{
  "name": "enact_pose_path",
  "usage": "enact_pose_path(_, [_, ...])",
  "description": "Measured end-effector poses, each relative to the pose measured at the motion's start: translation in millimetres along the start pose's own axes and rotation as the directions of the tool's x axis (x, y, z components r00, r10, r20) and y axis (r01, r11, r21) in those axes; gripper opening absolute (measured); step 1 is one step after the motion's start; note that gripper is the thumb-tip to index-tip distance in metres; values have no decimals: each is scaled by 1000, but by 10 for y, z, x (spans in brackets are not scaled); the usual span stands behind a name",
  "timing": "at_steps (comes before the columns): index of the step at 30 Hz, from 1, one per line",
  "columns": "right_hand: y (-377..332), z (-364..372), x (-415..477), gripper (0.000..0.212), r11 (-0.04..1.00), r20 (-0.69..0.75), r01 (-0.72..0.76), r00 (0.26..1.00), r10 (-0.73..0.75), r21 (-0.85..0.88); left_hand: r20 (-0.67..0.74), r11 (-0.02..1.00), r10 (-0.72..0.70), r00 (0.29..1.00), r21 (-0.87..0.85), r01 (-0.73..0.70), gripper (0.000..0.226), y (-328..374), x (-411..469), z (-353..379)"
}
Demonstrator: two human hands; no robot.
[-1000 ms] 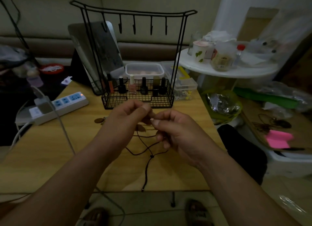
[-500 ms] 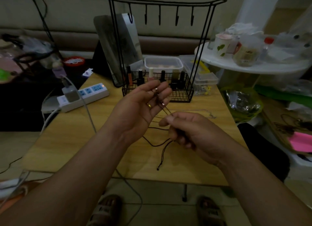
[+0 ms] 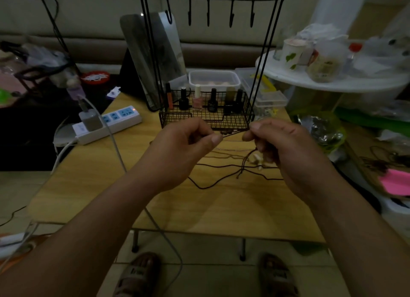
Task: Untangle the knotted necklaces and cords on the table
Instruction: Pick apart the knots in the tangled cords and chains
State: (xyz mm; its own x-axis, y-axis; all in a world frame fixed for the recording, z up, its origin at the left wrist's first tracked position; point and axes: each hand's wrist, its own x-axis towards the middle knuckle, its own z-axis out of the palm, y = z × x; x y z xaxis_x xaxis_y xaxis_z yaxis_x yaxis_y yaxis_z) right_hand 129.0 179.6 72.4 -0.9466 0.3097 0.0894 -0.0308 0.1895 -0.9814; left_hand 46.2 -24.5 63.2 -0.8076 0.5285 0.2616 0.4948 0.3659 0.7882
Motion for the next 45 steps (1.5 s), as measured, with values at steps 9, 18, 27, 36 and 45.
enact_pose_path(9, [-46,-27,10,23,997,-90,64,994,-68,-44,114,921,-84,990,-371,121,11,10,-1,-1])
enact_pose_path(18, [-1,-62,77,25,998,-130,62,990,-59,22,417,534,-144,898,-731,425,22,29,15,-8])
enact_pose_path(27, [-14,31,5,24,999,193,6,981,3,-47,461,801,-122,879,-478,361,26,63,6,114])
enact_pose_path(36, [22,-93,127,26,896,213,-310,944,252,318,518,633,-158,841,-601,489,27,4,41,10])
enact_pose_path(45, [20,-129,178,40,727,211,-421,906,367,543,582,658,-135,802,-552,512,30,-91,20,-73])
